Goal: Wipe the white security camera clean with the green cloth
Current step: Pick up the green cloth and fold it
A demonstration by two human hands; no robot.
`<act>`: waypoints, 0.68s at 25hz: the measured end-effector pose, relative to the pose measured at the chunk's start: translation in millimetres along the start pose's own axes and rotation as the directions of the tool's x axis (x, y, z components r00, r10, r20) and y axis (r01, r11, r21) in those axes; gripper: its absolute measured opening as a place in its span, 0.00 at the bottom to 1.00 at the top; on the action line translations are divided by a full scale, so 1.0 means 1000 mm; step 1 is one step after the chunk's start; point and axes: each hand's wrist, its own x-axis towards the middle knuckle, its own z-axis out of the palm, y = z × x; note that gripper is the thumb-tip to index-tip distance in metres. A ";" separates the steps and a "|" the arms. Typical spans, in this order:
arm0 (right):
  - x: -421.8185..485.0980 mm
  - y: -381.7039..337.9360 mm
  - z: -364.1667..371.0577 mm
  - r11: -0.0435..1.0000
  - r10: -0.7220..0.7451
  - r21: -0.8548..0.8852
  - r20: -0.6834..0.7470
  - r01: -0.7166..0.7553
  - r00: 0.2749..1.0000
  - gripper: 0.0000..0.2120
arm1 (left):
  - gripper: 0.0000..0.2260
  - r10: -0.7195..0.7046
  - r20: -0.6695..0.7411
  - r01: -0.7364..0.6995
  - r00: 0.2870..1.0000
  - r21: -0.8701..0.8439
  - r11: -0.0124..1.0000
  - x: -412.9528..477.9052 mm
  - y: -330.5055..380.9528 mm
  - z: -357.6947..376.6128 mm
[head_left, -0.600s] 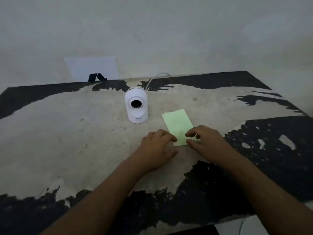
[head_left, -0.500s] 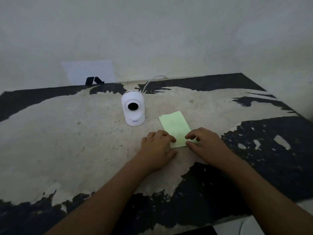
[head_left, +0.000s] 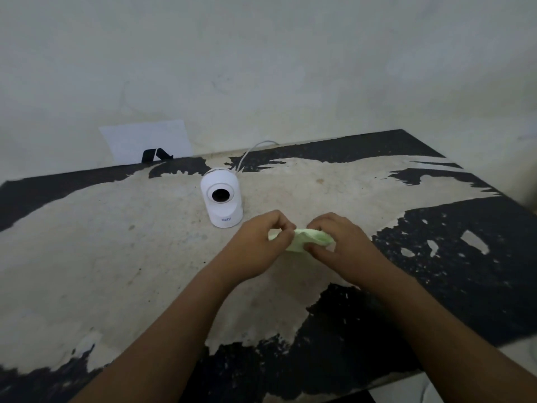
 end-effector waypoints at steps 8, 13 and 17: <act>0.006 -0.054 -0.025 0.693 0.099 0.720 -0.041 -0.040 0.994 0.03 | 0.16 -0.113 0.042 0.116 0.993 -0.577 0.809 -0.041 0.011 -0.019; 0.012 -0.060 -0.017 0.647 0.109 0.760 -0.022 -0.055 0.994 0.04 | 0.07 -0.267 -0.105 0.163 0.958 -0.564 0.809 -0.048 -0.001 -0.016; 0.016 -0.063 -0.014 0.710 0.052 0.704 -0.046 -0.004 0.998 0.03 | 0.08 -0.328 -0.087 0.199 0.941 -0.643 0.740 -0.050 -0.007 -0.014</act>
